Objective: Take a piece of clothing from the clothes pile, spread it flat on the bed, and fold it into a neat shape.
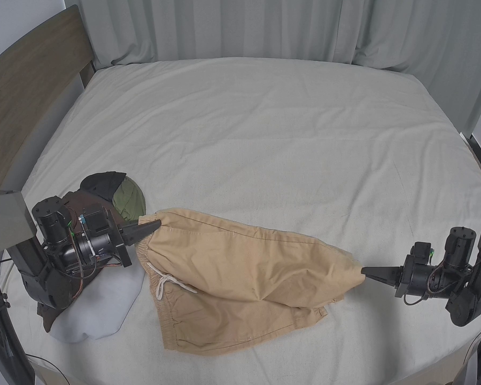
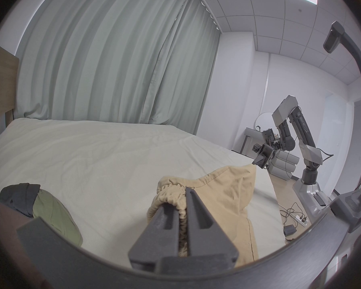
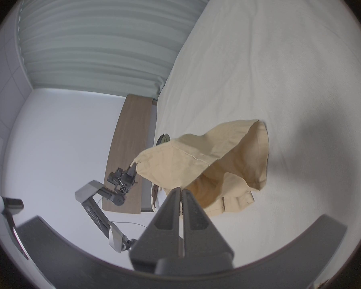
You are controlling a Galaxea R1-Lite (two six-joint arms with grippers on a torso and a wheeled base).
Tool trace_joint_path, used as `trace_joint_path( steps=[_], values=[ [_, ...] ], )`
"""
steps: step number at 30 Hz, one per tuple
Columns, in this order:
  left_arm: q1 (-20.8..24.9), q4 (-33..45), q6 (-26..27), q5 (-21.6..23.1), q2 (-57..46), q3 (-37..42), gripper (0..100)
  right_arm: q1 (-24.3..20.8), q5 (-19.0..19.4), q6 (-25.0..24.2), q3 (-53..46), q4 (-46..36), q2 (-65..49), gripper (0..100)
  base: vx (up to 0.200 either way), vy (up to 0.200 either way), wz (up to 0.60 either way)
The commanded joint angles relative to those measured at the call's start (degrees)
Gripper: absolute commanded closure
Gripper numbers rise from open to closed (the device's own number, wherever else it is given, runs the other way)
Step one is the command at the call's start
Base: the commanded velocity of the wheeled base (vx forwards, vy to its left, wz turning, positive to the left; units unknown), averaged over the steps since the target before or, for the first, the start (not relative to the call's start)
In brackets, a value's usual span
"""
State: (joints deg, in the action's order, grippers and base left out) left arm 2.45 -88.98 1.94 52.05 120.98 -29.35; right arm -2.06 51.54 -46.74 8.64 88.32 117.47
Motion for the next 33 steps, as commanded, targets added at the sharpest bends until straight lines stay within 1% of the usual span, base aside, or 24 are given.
trace_joint_path(
  steps=[1, 4, 7, 8, 10, 16, 18, 21, 29, 30, 33],
  values=[
    [0.0, -0.1, 0.1, 0.0, 0.0, 0.2, 100, -1.2, 0.0, 2.6, -2.1, -0.1, 1.4, 100, 0.0, 0.0, 0.0],
    [0.1, -0.1, 0.2, 0.0, 0.0, 0.3, 100, -2.8, -0.3, 4.6, -2.1, 0.0, 4.6, 100, 0.0, 0.0, 0.0],
    [0.1, -0.1, 0.2, 0.1, 0.0, 0.4, 100, -3.4, -0.7, 6.0, -2.1, 0.0, 6.5, 100, 0.0, 0.0, 0.0],
    [0.1, -0.1, 0.2, 0.1, 0.0, 0.4, 100, -3.9, -0.9, 7.7, -2.0, 0.0, 8.3, 100, 0.0, 0.0, 0.0],
    [0.1, -0.1, 0.3, 0.2, -0.1, 0.7, 100, -4.2, -1.4, 8.6, -1.9, 0.0, 9.5, 100, 0.0, 0.0, 0.0],
    [0.2, 0.0, 1.6, 0.5, -0.1, 2.5, 100, -7.0, -5.1, 10.7, -1.3, 0.0, 13.2, 100, 0.0, 0.0, 0.0],
    [0.6, 0.0, 2.0, 0.5, 0.0, 3.6, 100, -8.2, -7.4, 11.7, -0.8, 0.1, 14.5, 100, 0.0, 0.0, 0.0],
    [0.7, 0.0, 2.0, 0.5, 0.0, 3.7, 100, -8.8, -8.8, 12.0, -0.6, 0.1, 15.4, 100, 0.0, 0.0, 0.0],
    [0.6, 0.0, 2.0, 0.5, 0.0, 3.7, 100, -8.8, -8.9, 12.0, -0.4, 0.1, 15.4, 100, 0.0, 0.0, 0.0],
    [0.6, 0.0, 2.0, 0.5, 0.0, 3.7, 100, -8.8, -8.9, 11.9, -0.2, 0.1, 15.4, 0, 0.0, 0.0, 0.0],
    [0.6, 0.0, 2.1, 0.5, 0.0, 3.8, 100, -8.7, -9.1, 11.8, 1.2, 0.1, 15.5, 0, 0.0, 0.0, 0.0]
  ],
)
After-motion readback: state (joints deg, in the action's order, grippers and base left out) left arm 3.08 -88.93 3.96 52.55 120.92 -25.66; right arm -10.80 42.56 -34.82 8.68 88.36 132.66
